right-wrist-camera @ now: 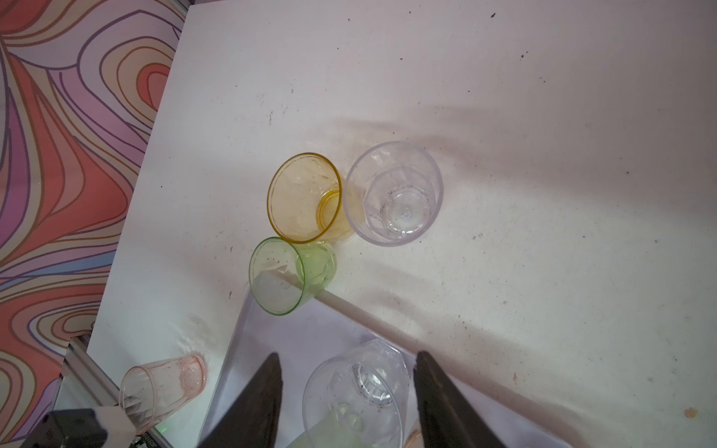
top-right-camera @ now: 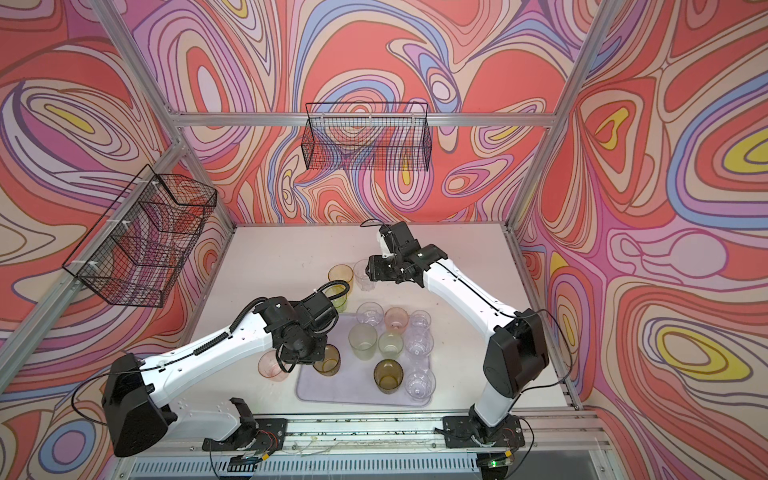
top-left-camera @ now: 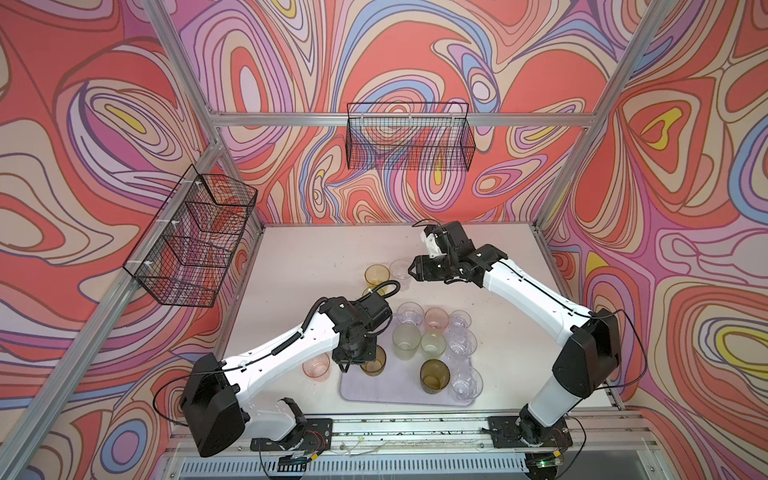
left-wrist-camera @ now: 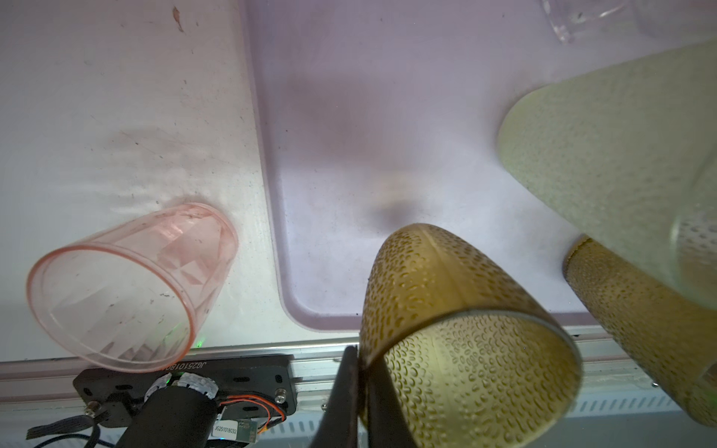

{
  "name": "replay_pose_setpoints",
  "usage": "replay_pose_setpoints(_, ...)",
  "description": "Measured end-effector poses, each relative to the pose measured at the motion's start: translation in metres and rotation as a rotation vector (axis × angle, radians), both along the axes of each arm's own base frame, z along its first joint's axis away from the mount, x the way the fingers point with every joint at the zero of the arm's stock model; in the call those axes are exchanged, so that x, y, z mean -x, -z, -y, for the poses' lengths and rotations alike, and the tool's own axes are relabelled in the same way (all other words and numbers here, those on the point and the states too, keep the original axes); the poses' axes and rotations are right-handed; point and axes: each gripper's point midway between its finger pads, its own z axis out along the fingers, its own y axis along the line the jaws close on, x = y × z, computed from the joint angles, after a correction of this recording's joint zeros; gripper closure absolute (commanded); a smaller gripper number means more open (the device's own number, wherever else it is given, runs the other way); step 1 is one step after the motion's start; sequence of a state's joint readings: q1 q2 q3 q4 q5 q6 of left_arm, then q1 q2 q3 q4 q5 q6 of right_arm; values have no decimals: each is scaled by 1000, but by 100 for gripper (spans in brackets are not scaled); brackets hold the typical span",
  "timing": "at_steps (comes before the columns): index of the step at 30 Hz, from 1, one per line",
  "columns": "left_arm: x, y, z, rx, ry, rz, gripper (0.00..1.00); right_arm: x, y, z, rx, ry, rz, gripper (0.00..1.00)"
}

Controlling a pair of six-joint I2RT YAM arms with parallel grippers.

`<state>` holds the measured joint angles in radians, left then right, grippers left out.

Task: Place the glasses into the tray
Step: Place the glass on the tray.

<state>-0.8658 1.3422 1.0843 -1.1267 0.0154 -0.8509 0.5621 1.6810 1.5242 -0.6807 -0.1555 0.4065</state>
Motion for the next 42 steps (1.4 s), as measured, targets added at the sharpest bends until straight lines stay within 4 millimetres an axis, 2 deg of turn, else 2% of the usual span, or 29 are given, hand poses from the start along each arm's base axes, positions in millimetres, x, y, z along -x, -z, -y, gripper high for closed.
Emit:
replay_pose_setpoints(9,17,12,27,-2,50,-9,100,-3,0,3,3,17,3,43)
replay_pose_setpoints(17,28,26,41,-31,83,-30,100,-6,-3,6,-3,33,13,43)
replay_pose_setpoints(29,29,24,66,-3,117,-11,100,-4,-9,9,-14,39,24,43)
replay_pose_setpoints(42,31,32,74,-27,144,-13,100,-1,-8,13,-14,43,23,43)
